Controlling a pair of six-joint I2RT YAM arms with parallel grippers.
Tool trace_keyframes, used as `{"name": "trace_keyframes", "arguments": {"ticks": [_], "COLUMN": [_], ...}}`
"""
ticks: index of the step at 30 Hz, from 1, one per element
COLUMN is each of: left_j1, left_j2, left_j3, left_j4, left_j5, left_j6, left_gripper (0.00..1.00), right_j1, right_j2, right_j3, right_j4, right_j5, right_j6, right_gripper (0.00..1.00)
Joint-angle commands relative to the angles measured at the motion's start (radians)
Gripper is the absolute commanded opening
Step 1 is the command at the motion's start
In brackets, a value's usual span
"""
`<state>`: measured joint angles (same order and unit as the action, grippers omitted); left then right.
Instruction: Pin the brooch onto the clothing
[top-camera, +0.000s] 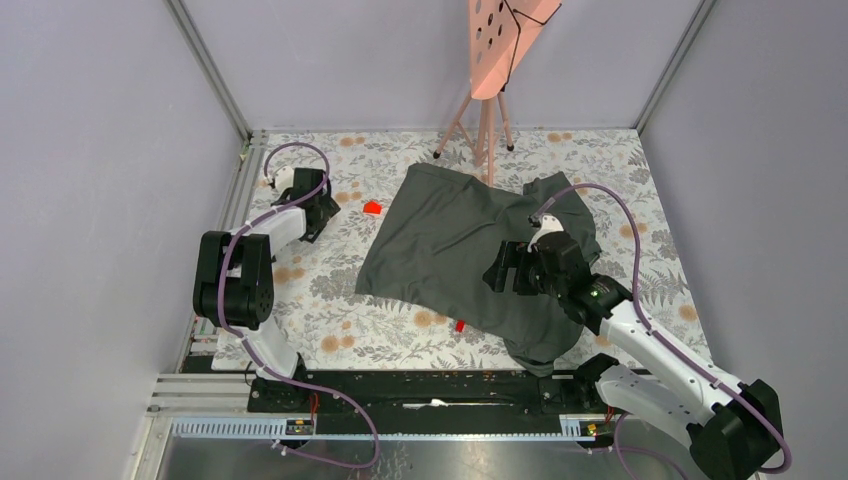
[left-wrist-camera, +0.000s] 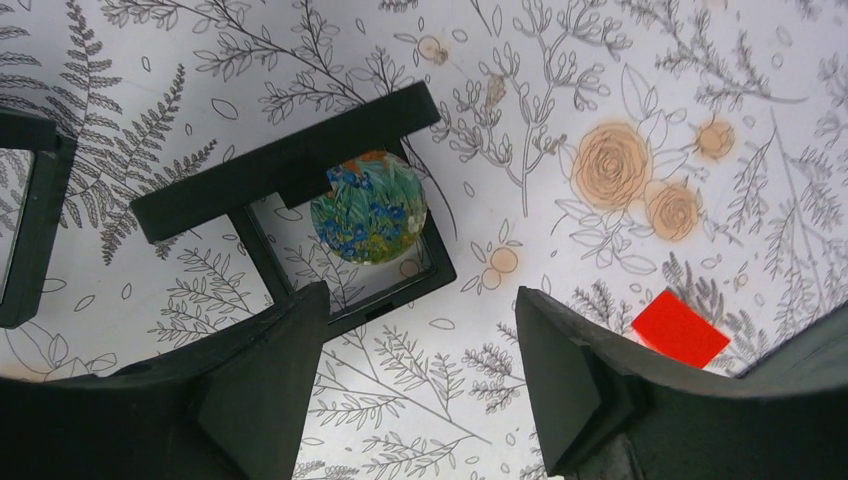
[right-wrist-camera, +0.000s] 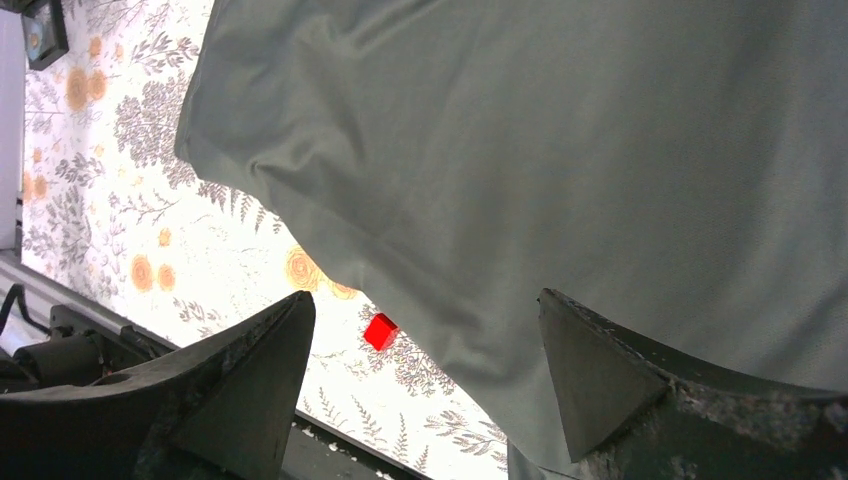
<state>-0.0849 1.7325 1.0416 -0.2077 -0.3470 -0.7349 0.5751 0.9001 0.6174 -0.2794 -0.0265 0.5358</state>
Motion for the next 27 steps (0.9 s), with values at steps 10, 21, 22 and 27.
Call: {"name": "trace_keyframes", "arguments": {"ticks": [10,21,22,27], "left_j1": [0.016,0.026,0.026,0.027], "left_j2": [-0.003,0.057,0.059,0.093], "left_j3": [0.005,0.061,0.065,0.121], "left_j4": [0.078,0.013,0.010,-0.046], "left_j5": [-0.125,-0.123,-0.125,-0.128], "left_j6": [-0.137,-0.153,-0.153,-0.145], "left_gripper": [0.70,0.68,0.68,0.67], "right_j1": [-0.014,-0.015,-0.016,-0.017], "right_j2": [0.015,0.012,0.010,0.010], "right_j3": [-0.010,-0.014,-0.016,-0.020], "right_j4": [0.061,0.066,0.069,0.076], "right_j5": [-0.071,-0.093,-0.096,-0.106], "right_j6": [0.010,0.021,0.023,0.031], "right_gripper": [0.90,0.89,0.89,0.89]}}
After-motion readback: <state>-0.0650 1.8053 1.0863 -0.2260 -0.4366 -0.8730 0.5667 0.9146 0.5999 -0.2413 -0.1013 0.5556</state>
